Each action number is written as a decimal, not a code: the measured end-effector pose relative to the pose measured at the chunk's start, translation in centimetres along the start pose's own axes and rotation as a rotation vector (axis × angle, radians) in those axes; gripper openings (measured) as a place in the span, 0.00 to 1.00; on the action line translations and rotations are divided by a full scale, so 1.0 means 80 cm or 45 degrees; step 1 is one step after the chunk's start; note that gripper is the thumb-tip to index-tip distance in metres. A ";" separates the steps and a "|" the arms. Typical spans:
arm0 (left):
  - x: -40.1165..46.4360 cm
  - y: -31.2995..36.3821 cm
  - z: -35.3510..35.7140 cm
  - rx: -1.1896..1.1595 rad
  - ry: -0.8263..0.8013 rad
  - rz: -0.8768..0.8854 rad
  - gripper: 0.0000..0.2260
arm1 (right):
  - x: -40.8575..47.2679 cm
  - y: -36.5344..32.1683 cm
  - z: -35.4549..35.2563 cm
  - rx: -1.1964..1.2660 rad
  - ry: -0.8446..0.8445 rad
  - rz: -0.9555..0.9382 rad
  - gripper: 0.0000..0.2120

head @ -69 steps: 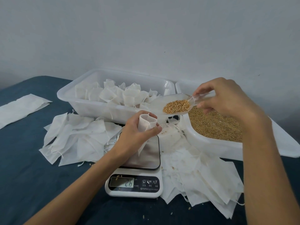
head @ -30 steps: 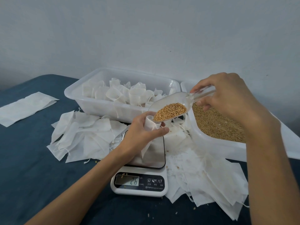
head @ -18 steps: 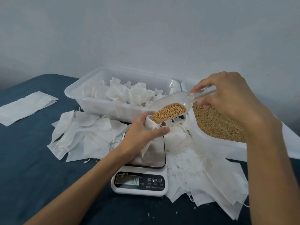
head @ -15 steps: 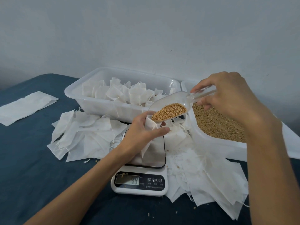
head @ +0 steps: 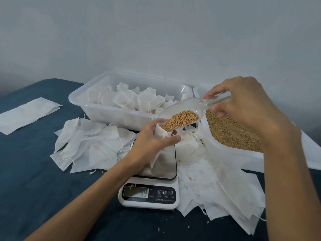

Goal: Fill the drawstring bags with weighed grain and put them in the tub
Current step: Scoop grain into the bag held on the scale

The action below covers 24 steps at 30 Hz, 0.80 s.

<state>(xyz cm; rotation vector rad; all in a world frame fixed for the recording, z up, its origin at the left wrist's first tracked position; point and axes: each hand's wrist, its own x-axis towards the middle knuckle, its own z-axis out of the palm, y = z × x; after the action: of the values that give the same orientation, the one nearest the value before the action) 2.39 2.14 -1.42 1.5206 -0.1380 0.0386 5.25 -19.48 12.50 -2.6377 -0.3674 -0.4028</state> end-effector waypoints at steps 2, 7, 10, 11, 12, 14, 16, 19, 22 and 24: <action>0.000 0.000 0.000 0.000 0.007 0.001 0.29 | 0.000 0.001 0.000 0.003 0.002 0.005 0.16; 0.000 -0.001 0.000 0.017 0.014 -0.002 0.26 | 0.002 0.003 0.001 -0.002 0.013 0.022 0.17; 0.001 -0.002 -0.001 0.022 0.014 0.004 0.30 | 0.002 0.003 0.001 -0.004 0.014 0.021 0.17; 0.002 -0.002 -0.001 0.025 0.017 0.003 0.31 | 0.003 0.003 0.001 -0.009 0.013 0.019 0.17; 0.002 -0.002 -0.001 0.029 0.018 0.004 0.31 | 0.002 0.003 0.001 -0.011 0.012 0.017 0.17; 0.001 -0.001 -0.001 0.038 0.014 0.008 0.30 | 0.002 0.002 0.001 -0.002 0.008 0.017 0.17; 0.001 -0.001 -0.001 0.052 0.014 0.005 0.29 | 0.001 0.001 0.001 0.002 0.004 0.016 0.17; 0.001 0.000 -0.002 0.070 0.019 -0.008 0.27 | 0.000 -0.001 0.000 -0.004 -0.006 0.009 0.17; 0.001 0.001 -0.003 0.087 0.020 -0.017 0.20 | 0.000 -0.003 0.001 -0.008 -0.010 -0.003 0.16; 0.001 0.000 -0.004 0.088 0.017 -0.015 0.19 | 0.000 -0.003 0.001 -0.017 -0.003 -0.001 0.16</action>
<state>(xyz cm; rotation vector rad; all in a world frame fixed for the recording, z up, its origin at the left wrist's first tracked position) 2.48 2.43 -1.39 1.5894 -0.1176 0.0446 5.21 -19.21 12.52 -2.6515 -0.3677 -0.4038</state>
